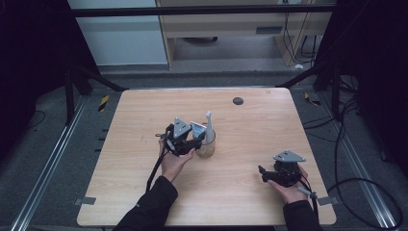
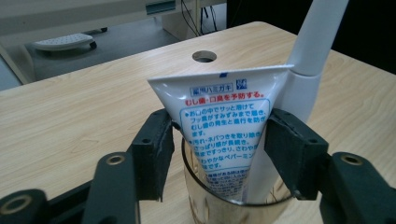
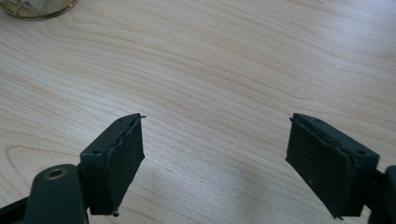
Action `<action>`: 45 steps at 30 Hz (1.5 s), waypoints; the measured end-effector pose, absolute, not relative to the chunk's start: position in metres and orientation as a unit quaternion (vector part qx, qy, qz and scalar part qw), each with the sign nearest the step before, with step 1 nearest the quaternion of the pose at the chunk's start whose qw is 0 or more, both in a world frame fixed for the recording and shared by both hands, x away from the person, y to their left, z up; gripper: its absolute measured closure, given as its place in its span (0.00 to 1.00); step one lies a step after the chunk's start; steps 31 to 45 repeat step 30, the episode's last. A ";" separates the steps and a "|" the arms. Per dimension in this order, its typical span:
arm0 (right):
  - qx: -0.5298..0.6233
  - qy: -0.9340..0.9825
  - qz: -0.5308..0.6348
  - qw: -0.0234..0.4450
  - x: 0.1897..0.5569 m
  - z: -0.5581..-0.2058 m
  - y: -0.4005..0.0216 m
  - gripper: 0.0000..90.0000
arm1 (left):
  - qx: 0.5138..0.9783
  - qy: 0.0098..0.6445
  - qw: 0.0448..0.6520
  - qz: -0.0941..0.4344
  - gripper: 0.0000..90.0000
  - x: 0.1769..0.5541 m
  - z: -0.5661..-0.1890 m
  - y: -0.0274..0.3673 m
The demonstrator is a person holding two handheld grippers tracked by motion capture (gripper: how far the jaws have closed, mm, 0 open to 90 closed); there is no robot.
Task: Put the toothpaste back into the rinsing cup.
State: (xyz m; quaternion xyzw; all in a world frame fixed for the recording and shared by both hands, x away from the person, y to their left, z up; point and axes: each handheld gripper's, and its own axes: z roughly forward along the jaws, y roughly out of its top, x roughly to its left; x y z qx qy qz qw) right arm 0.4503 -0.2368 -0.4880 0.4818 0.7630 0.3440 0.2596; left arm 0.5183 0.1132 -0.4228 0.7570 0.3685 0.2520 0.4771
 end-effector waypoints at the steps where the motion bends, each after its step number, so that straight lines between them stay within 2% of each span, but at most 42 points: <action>1: 0.482 0.763 0.344 0.260 0.450 -0.488 -0.237 0.21 | 0.758 0.366 0.477 0.254 0.45 0.516 -0.421 0.114; 12: 0.482 0.762 0.344 0.261 0.449 -0.487 -0.235 0.20 | 0.769 0.355 0.465 0.259 0.38 0.489 -0.414 0.139; 18: 0.486 0.759 0.346 0.259 0.449 -0.487 -0.236 0.19 | 0.788 0.355 0.437 0.248 0.35 0.472 -0.428 0.160; 30: 0.491 0.758 0.344 0.258 0.449 -0.487 -0.238 0.17 | 0.790 0.416 0.391 0.224 0.29 0.455 -0.466 0.221; 45: 0.491 0.758 0.344 0.258 0.449 -0.487 -0.238 0.17 | 0.790 0.416 0.391 0.224 0.29 0.455 -0.466 0.221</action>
